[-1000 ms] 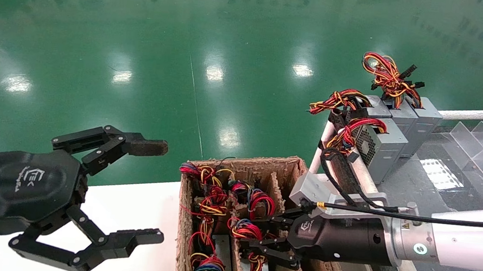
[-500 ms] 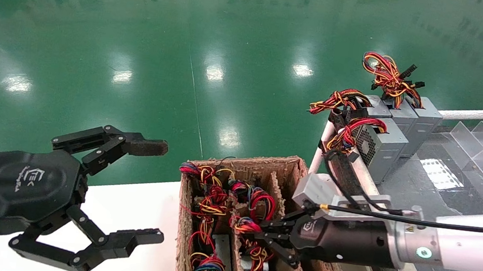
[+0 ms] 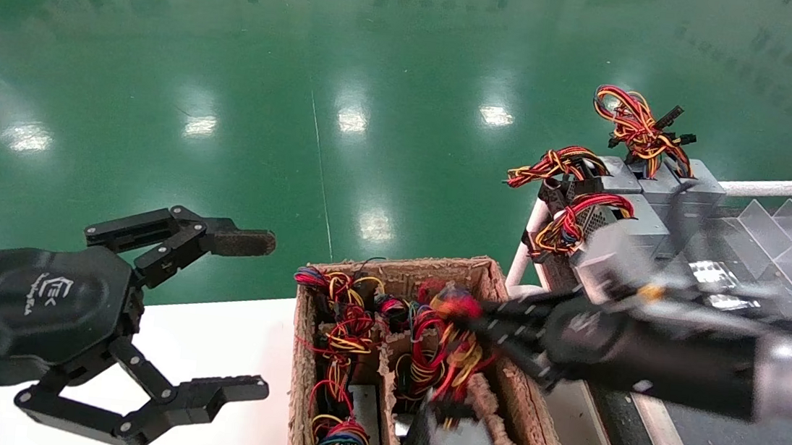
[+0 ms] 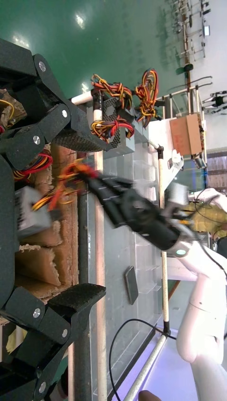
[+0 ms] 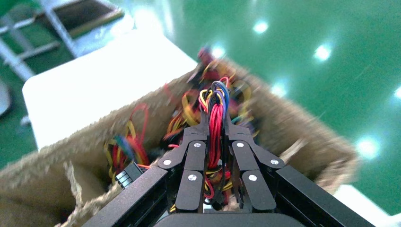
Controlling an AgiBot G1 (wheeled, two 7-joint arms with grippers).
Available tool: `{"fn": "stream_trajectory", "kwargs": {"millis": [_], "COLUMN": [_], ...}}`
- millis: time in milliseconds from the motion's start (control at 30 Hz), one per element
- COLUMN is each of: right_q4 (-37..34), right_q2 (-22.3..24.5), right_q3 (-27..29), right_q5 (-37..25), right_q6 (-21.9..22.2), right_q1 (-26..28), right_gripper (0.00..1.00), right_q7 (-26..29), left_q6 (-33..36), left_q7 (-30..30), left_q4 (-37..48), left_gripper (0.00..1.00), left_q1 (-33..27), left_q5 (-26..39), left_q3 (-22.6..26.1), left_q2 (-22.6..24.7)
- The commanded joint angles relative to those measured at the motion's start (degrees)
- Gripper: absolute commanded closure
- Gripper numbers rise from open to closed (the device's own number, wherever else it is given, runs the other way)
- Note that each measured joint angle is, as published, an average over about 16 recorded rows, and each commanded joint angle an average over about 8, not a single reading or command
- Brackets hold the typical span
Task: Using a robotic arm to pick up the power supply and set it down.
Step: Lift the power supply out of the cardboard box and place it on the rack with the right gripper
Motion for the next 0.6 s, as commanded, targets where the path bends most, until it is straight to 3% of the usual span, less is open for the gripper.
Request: {"fn": "stream_trajectory", "kwargs": {"millis": [33,333,600], "right_q4": [0.31,-3.48,-6.97], "right_q2": [1.56,6.12,8.39], "right_q3": [1.58,7.89,10.53], "right_q5": [1.99,10.19,11.33], "right_q6": [0.22,-0.84,0.43], "right_q1": [-0.26,0.11,1.82], "right_gripper": [1.0,1.0,1.0], "right_q7": [-0.23,-2.93,-4.97], "left_q6": [0.0,0.0,0.0], "left_q7": [0.0,0.0,0.0], "left_q4": [0.0,0.0,0.0], "left_gripper": [0.0,0.0,0.0], "left_q1": [0.0,0.0,0.0], "left_q5": [0.0,0.0,0.0], "left_q3": [0.0,0.0,0.0], "left_q2": [0.0,0.0,0.0]}}
